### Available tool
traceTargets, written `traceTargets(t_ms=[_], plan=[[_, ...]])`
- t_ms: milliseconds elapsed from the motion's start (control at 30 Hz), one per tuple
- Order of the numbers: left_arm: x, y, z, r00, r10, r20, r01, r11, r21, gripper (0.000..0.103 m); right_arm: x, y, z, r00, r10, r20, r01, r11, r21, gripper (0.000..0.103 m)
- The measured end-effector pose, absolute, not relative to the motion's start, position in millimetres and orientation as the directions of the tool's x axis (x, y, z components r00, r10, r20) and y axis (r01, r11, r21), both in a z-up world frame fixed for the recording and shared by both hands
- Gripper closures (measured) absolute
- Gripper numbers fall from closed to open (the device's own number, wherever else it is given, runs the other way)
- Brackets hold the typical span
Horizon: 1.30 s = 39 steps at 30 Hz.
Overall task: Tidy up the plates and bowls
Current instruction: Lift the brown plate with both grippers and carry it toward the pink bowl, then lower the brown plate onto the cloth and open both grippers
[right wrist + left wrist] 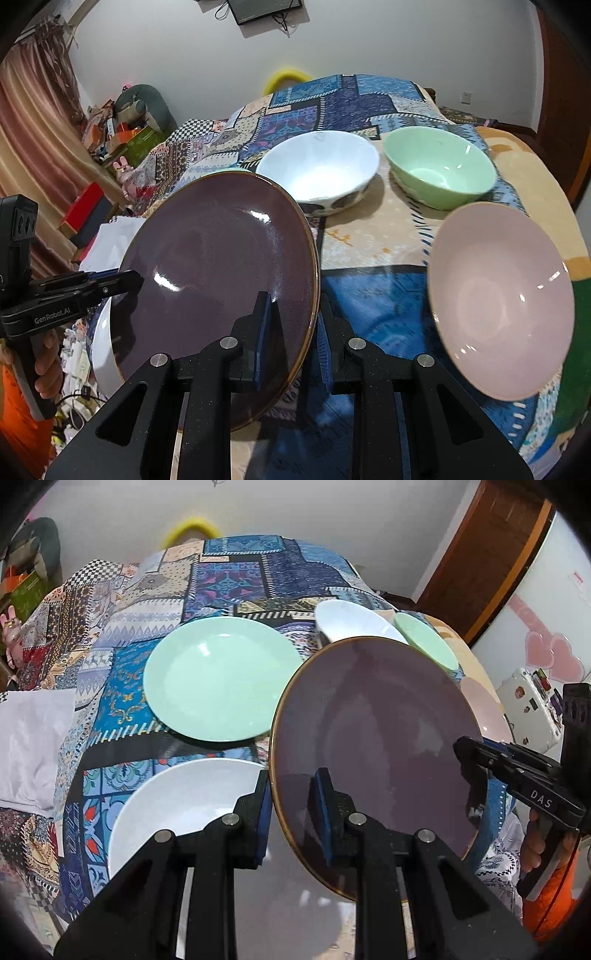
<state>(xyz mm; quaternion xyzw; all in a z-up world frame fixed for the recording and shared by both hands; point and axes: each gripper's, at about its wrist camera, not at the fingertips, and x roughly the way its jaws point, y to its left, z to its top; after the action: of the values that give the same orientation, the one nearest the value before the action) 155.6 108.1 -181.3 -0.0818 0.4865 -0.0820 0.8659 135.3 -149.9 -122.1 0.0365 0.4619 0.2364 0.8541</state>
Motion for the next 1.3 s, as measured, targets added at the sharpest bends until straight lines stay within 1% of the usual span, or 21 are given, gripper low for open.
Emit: traceTargets(t_ms=[300, 667, 1300], plan=[[143.4, 80.4, -183.7, 0.487, -0.240, -0.840, 0.075, 0.970, -0.233, 0.081, 126.3, -172.3, -121.4, 0.469, 0.419, -0.778, -0.361, 0.894, 0.265, 0.082], [139.4, 55.2, -202.9, 0.434, -0.245, -0.867, 0.072, 0.969, -0.238, 0.081, 121.9, -194.2, -137.0, 0.446, 0.405, -0.798, -0.335, 0.903, 0.270, 0.082], [168.1, 36.9, -233.2, 0.374, -0.212, -0.903, 0.072, 0.977, -0.200, 0.081, 131.6, -207.9, -165.2, 0.394, 0.388, -0.833, -0.288, 0.913, 0.289, 0.082]])
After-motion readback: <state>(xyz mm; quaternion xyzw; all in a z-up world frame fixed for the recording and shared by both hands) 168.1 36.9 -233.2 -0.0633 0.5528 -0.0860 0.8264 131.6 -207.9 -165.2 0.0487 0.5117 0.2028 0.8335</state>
